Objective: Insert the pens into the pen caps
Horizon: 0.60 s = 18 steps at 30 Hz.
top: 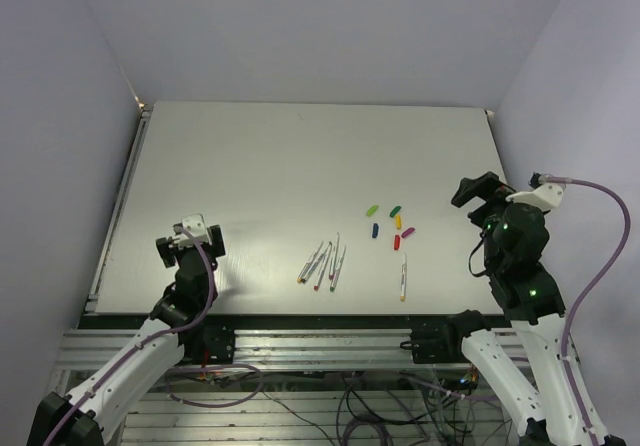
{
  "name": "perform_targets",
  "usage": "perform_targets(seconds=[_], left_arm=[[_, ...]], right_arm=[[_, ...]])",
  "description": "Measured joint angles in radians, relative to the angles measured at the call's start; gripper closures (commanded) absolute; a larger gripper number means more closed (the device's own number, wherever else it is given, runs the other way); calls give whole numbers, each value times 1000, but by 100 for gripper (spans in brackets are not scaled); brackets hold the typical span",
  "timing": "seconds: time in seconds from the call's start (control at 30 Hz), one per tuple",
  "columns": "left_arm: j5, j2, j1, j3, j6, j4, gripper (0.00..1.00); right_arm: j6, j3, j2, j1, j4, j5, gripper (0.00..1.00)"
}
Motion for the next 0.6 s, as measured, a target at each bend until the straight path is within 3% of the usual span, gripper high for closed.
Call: perform_targets(seconds=[0.23, 0.33, 0.6], left_arm=[[3, -58, 0, 7, 5, -34, 4], [-11, -44, 0, 109, -1, -139, 4], [36, 122, 1, 404, -16, -177, 4]], right_arm=[[-98, 0, 27, 0, 22, -18, 0], [-108, 0, 58, 0, 11, 3, 0], [-72, 0, 99, 0, -11, 49, 0]])
